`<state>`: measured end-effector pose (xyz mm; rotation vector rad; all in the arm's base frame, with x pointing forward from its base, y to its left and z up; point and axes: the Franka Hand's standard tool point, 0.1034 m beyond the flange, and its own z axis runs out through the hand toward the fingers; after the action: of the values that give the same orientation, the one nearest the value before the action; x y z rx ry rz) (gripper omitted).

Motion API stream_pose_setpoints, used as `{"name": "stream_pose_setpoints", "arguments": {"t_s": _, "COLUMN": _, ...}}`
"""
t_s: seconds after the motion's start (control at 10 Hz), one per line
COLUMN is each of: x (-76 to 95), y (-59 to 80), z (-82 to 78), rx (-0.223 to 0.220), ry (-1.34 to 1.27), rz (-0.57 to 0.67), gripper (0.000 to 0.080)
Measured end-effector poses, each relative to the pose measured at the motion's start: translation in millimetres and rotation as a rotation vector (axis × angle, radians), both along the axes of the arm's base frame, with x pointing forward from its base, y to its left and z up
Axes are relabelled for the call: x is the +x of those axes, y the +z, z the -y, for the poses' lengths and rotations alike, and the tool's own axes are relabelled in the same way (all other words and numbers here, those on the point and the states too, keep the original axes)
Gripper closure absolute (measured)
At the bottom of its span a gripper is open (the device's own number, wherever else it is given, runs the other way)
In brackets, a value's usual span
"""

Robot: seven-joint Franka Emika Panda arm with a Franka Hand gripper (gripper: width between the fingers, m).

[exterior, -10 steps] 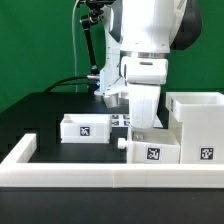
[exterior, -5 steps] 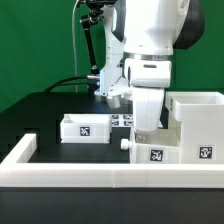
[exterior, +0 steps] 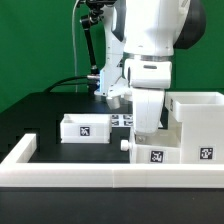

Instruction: Assemble drawer

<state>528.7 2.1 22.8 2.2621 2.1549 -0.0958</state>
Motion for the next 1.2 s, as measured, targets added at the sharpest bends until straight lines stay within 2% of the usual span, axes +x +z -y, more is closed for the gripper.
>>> {"name": "stream_pose_setpoints", "arguments": {"t_s": 0.7, "x": 6.8, "y": -1.5, "z": -14.8, "rx": 0.011, "ry": -0.016, "rz": 0.022, "gripper": 0.0757}}
{"name": "stream_pose_setpoints", "arguments": {"t_s": 1.0, "x": 6.4, "y": -2.0, "z": -12.2, "rx": 0.011, "ry": -0.029, "rz": 0.022, "gripper": 0.0757}}
{"name": "stream_pose_setpoints", "arguments": {"t_s": 1.1, "x": 6.6, "y": -1.6, "z": -10.9, "rx": 0.01, "ry": -0.031, "rz": 0.022, "gripper": 0.0649}}
{"name": "stream_pose_setpoints", "arguments": {"t_s": 1.2, "x": 8.3, "y": 2.3, "z": -7.3, "rx": 0.008, "ry": -0.045, "rz": 0.027, "gripper": 0.0649}}
